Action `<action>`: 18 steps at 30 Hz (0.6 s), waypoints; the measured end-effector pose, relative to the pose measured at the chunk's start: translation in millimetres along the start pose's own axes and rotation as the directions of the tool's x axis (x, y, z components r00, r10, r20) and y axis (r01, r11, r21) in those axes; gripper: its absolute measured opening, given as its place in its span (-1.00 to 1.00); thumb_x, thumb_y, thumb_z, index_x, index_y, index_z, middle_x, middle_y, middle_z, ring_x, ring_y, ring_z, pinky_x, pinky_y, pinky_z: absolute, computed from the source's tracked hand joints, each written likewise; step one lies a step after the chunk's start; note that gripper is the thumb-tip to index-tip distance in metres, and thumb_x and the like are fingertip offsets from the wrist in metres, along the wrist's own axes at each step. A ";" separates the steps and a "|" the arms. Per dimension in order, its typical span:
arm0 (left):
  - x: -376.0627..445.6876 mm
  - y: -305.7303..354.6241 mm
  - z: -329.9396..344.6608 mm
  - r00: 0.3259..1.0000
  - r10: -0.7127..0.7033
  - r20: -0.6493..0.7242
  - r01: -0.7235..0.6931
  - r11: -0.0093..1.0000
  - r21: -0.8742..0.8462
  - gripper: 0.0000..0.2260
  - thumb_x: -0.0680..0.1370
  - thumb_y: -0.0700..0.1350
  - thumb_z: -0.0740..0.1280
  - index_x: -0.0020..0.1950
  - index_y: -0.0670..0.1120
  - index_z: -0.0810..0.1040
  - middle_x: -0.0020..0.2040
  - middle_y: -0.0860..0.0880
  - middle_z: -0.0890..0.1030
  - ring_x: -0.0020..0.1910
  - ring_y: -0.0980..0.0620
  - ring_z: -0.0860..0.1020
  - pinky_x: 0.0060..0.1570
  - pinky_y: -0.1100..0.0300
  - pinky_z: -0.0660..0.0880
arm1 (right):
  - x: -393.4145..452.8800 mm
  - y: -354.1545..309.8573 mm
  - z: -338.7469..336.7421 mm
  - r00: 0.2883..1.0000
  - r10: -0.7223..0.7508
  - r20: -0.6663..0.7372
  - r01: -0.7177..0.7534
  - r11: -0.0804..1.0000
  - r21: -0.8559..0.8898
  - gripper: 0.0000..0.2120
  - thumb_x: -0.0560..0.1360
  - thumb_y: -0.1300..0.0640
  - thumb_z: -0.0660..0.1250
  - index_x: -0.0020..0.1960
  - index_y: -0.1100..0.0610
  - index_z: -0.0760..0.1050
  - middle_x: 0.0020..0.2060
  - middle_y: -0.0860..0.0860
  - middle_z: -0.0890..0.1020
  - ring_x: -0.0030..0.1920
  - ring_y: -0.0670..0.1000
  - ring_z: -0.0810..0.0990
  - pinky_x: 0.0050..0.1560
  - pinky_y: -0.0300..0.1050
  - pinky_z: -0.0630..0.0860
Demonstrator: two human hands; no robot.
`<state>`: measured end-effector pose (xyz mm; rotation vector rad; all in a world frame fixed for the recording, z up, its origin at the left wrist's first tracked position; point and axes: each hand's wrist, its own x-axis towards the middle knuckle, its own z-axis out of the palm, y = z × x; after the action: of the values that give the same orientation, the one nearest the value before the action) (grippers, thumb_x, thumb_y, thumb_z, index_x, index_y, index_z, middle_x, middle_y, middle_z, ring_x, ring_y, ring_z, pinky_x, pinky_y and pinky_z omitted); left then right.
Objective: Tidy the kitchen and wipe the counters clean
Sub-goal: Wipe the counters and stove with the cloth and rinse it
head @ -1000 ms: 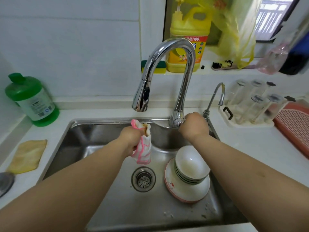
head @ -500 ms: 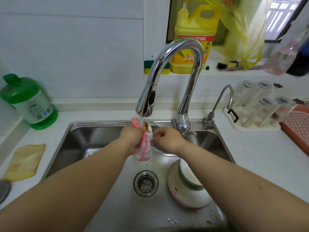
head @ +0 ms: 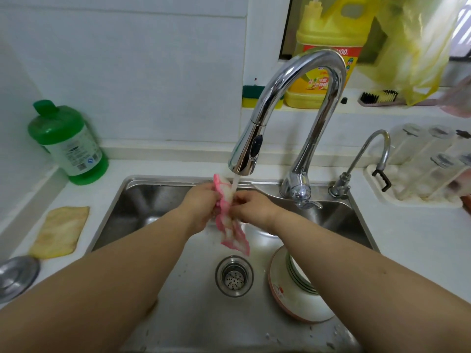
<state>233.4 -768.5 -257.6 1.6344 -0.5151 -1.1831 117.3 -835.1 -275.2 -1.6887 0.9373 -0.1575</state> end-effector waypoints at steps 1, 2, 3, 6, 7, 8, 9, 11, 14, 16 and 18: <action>-0.4 0.4 0.9 1.000 -0.001 0.019 0.001 1.000 -0.012 -0.76 0.57 -0.35 0.14 -0.19 -0.17 0.53 -0.27 -0.20 0.50 -0.36 -0.01 0.45 -0.31 0.18 0.41 | 0.2 -0.2 1.9 1.000 0.002 0.026 -0.002 1.000 0.009 -0.81 0.22 0.07 0.40 -0.17 0.05 0.56 -0.17 0.10 0.66 -0.09 0.11 0.63 0.07 0.07 0.54; -0.5 1.4 2.6 0.999 -0.011 0.034 0.012 1.000 -0.024 -0.77 0.60 -0.30 0.15 -0.22 -0.18 0.50 -0.37 -0.15 0.51 -0.43 0.02 0.47 -0.37 0.23 0.43 | -0.4 -1.6 3.6 0.999 -0.001 0.039 0.001 1.000 0.006 -0.83 0.24 0.08 0.39 -0.18 0.05 0.54 -0.19 0.13 0.65 -0.11 0.16 0.63 0.05 0.10 0.55; -1.3 3.2 5.1 0.999 -0.014 0.048 0.015 0.999 -0.028 -0.79 0.60 -0.27 0.17 -0.21 -0.19 0.49 -0.45 -0.09 0.51 -0.51 0.06 0.48 -0.44 0.29 0.43 | 1.4 -0.3 4.7 1.000 -0.019 0.024 0.019 1.000 0.004 -0.91 0.29 0.11 0.37 -0.20 0.06 0.53 -0.22 0.15 0.65 -0.13 0.20 0.63 0.04 0.12 0.55; -0.5 8.3 14.0 0.998 -0.007 0.058 0.006 1.000 0.019 -0.88 0.53 -0.33 0.25 0.02 -0.25 0.54 -0.36 -0.12 0.53 -0.46 0.04 0.47 -0.40 0.26 0.44 | 2.1 3.9 -0.5 1.000 -0.030 0.008 0.029 0.997 0.078 -0.95 0.39 0.16 0.35 -0.22 0.03 0.57 -0.18 0.07 0.65 -0.09 0.10 0.63 0.08 0.04 0.55; 2.4 7.4 15.9 0.998 -0.001 0.056 -0.001 0.999 0.041 -0.84 0.50 -0.35 0.27 0.06 -0.25 0.54 -0.38 -0.12 0.50 -0.45 0.03 0.43 -0.35 0.22 0.42 | 0.8 5.1 -2.8 0.999 -0.024 0.027 0.021 0.992 0.123 -0.91 0.42 0.18 0.34 -0.22 0.03 0.60 -0.17 0.04 0.65 -0.09 0.07 0.62 0.10 0.02 0.54; 3.7 7.8 18.7 0.998 0.005 0.056 -0.008 0.999 0.051 -0.83 0.49 -0.34 0.30 0.06 -0.24 0.55 -0.41 -0.09 0.48 -0.46 0.05 0.40 -0.34 0.22 0.41 | -2.2 5.0 -5.9 0.999 -0.017 0.049 0.008 0.985 0.172 -0.86 0.44 0.20 0.33 -0.22 0.03 0.62 -0.18 0.04 0.66 -0.09 0.06 0.61 0.13 0.03 0.52; 4.6 8.3 22.1 0.999 0.022 0.049 -0.024 0.998 0.056 -0.86 0.49 -0.30 0.33 0.04 -0.22 0.56 -0.42 -0.06 0.48 -0.48 0.07 0.41 -0.38 0.28 0.40 | -2.5 6.8 -9.5 0.999 -0.004 0.053 -0.009 0.973 0.232 -0.84 0.45 0.24 0.31 -0.21 0.05 0.62 -0.20 0.04 0.66 -0.11 0.07 0.61 0.14 0.02 0.51; 3.8 8.9 28.6 0.996 0.078 0.031 -0.080 0.995 0.057 -0.93 0.49 -0.21 0.40 -0.05 -0.12 0.58 -0.35 -0.02 0.57 -0.43 0.08 0.50 -0.47 0.38 0.42 | -9.4 5.0 -17.7 0.998 0.030 0.051 -0.046 0.936 0.350 -0.84 0.46 0.30 0.29 -0.23 0.12 0.57 -0.31 0.06 0.62 -0.26 0.03 0.57 -0.01 -0.03 0.49; 7.8 11.3 36.3 0.989 0.145 0.024 -0.146 0.988 0.049 -0.94 0.45 -0.17 0.45 -0.11 -0.06 0.61 -0.16 -0.06 0.66 -0.09 -0.08 0.64 -0.07 0.14 0.58 | -16.1 8.5 -31.5 0.993 0.115 0.010 -0.110 0.915 0.389 -0.86 0.41 0.33 0.22 -0.27 0.15 0.42 -0.45 0.07 0.49 -0.47 -0.01 0.45 -0.39 -0.23 0.35; 7.8 16.1 37.5 0.987 0.156 -0.022 -0.155 0.986 0.058 -0.93 0.41 -0.13 0.49 -0.16 -0.04 0.63 -0.12 -0.08 0.68 -0.03 -0.10 0.64 0.08 0.03 0.57 | -17.5 17.6 -37.5 0.994 0.110 -0.011 -0.100 0.939 0.329 -0.81 0.44 0.40 0.20 -0.23 0.14 0.42 -0.52 -0.02 0.53 -0.53 -0.10 0.50 -0.53 -0.32 0.36; 11.0 18.7 33.4 0.981 0.176 -0.085 -0.170 0.983 0.070 -0.92 0.36 -0.12 0.50 -0.31 -0.01 0.65 -0.21 -0.08 0.67 -0.10 -0.09 0.64 0.02 0.00 0.59 | -16.0 30.0 -39.3 0.990 0.118 -0.080 -0.106 0.984 0.140 -0.88 0.41 0.28 0.33 -0.10 0.12 0.45 -0.33 0.01 0.61 -0.34 -0.04 0.58 -0.37 -0.20 0.52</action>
<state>212.6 -800.4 -246.2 1.6519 -0.6280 -0.9683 70.0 -855.8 -281.8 -1.5098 1.0610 -0.2171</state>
